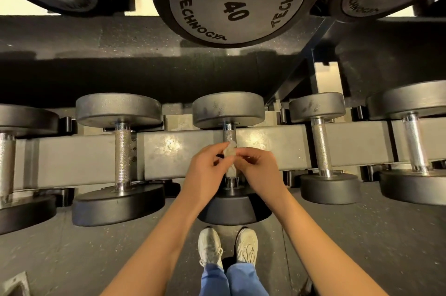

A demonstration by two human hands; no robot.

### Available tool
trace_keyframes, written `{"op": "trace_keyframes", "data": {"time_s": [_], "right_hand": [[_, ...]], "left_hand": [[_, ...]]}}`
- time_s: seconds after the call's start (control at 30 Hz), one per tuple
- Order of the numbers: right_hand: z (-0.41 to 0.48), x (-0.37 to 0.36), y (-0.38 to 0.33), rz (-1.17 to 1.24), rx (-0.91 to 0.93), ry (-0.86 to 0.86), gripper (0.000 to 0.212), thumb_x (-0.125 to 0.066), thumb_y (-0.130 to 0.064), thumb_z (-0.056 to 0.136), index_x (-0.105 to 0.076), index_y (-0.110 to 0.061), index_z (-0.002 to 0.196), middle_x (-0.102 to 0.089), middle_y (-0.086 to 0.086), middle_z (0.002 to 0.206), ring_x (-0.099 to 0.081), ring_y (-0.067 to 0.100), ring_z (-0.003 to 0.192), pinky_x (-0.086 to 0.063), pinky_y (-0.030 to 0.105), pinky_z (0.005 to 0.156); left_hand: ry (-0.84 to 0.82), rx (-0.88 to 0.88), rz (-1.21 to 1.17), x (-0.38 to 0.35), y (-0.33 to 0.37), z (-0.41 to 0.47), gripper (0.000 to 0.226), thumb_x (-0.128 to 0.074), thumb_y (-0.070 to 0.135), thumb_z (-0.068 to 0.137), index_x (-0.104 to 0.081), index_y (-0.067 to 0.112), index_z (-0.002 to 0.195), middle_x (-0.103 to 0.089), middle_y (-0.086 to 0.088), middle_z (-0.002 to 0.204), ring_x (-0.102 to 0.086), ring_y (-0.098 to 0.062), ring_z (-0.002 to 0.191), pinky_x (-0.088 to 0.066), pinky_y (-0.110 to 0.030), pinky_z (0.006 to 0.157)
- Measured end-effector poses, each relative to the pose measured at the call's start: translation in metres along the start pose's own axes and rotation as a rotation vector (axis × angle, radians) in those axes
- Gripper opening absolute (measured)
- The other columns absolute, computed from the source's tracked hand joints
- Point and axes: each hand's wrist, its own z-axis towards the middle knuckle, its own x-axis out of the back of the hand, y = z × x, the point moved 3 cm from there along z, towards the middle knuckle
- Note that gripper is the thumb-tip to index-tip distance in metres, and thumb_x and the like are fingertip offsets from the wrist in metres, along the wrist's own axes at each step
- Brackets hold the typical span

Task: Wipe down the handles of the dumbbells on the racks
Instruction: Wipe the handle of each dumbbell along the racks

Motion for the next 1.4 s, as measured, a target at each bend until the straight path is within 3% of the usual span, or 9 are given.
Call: {"op": "trace_keyframes", "data": {"time_s": [0.07, 0.2, 0.3, 0.4, 0.5, 0.77, 0.9, 1.17, 1.4], "right_hand": [[0.000, -0.004, -0.001, 0.002, -0.025, -0.041, 0.033, -0.053, 0.002, 0.090, -0.074, -0.024, 0.094, -0.074, 0.005, 0.087, -0.066, 0.030, 0.084, -0.053, 0.038, 0.078], [-0.007, 0.000, 0.004, -0.039, -0.053, 0.097, 0.028, -0.051, -0.011, 0.096, -0.063, -0.019, 0.121, -0.062, -0.014, 0.108, -0.058, 0.005, 0.102, -0.043, 0.009, 0.085], [-0.016, 0.000, 0.019, -0.229, -0.051, 0.157, 0.035, -0.047, -0.026, 0.099, -0.054, -0.020, 0.132, -0.058, -0.007, 0.125, -0.053, 0.007, 0.112, -0.043, 0.023, 0.095], [-0.018, -0.004, 0.030, -0.210, -0.132, 0.185, 0.040, -0.043, -0.036, 0.099, -0.053, -0.020, 0.134, -0.058, -0.003, 0.128, -0.054, 0.011, 0.115, -0.044, 0.032, 0.099], [-0.019, -0.003, 0.029, -0.198, -0.114, 0.202, 0.033, -0.043, -0.033, 0.099, -0.058, -0.019, 0.124, -0.064, -0.004, 0.115, -0.058, 0.012, 0.105, -0.046, 0.028, 0.087], [-0.023, -0.001, 0.027, -0.143, -0.110, 0.251, 0.020, -0.042, -0.025, 0.099, -0.059, -0.029, 0.089, -0.061, -0.012, 0.081, -0.056, 0.001, 0.075, -0.038, 0.015, 0.061], [-0.023, -0.003, 0.034, -0.161, -0.098, 0.252, 0.020, -0.041, -0.027, 0.099, -0.060, -0.026, 0.096, -0.061, -0.010, 0.087, -0.057, 0.007, 0.083, -0.045, 0.027, 0.074], [-0.030, -0.003, 0.041, -0.218, -0.058, 0.270, 0.027, -0.043, -0.027, 0.099, -0.065, -0.019, 0.113, -0.060, -0.011, 0.101, -0.055, 0.008, 0.099, -0.041, 0.024, 0.086], [-0.030, -0.005, 0.042, -0.177, -0.038, 0.252, 0.050, -0.034, -0.043, 0.089, -0.061, -0.020, 0.124, -0.060, -0.010, 0.115, -0.048, 0.000, 0.106, -0.037, 0.021, 0.094]], "left_hand": [[0.087, 0.009, -0.043, -0.001, 0.001, 0.003, 0.023, -0.062, 0.013, 0.091, -0.067, 0.014, 0.114, -0.069, -0.001, 0.104, -0.062, 0.000, 0.085, -0.047, -0.009, 0.075], [0.328, 0.023, -0.060, 0.008, -0.001, 0.016, 0.018, -0.062, 0.012, 0.092, -0.070, 0.009, 0.108, -0.067, -0.004, 0.096, -0.062, -0.009, 0.080, -0.052, -0.023, 0.080], [0.386, 0.021, 0.014, 0.006, 0.000, 0.031, 0.025, -0.060, 0.011, 0.092, -0.066, 0.008, 0.116, -0.058, -0.005, 0.108, -0.056, -0.004, 0.086, -0.043, -0.003, 0.079], [0.321, 0.046, -0.030, -0.010, 0.002, 0.035, 0.020, -0.060, 0.008, 0.092, -0.067, 0.018, 0.107, -0.065, 0.002, 0.099, -0.061, -0.002, 0.086, -0.044, -0.009, 0.075], [0.365, 0.049, -0.064, -0.013, 0.001, 0.023, 0.017, -0.065, 0.007, 0.088, -0.067, 0.021, 0.098, -0.065, 0.014, 0.078, -0.062, 0.008, 0.072, -0.044, -0.005, 0.067], [0.347, -0.051, 0.120, -0.012, 0.002, 0.017, 0.015, -0.062, 0.016, 0.091, -0.072, 0.014, 0.102, -0.063, 0.005, 0.089, -0.055, 0.005, 0.079, -0.038, -0.002, 0.074], [0.391, -0.001, 0.071, -0.009, 0.006, 0.042, 0.020, -0.062, 0.018, 0.092, -0.070, 0.010, 0.108, -0.059, 0.003, 0.095, -0.057, -0.005, 0.085, -0.040, -0.006, 0.078], [0.245, 0.076, 0.217, -0.015, -0.011, 0.009, 0.019, -0.061, 0.017, 0.093, -0.072, 0.005, 0.082, -0.060, 0.000, 0.076, -0.057, -0.010, 0.071, -0.039, -0.008, 0.065], [0.379, -0.004, 0.124, -0.010, 0.000, 0.040, 0.011, -0.066, 0.013, 0.089, -0.074, 0.008, 0.085, -0.070, -0.004, 0.079, -0.064, -0.017, 0.076, -0.049, -0.025, 0.072]]}}
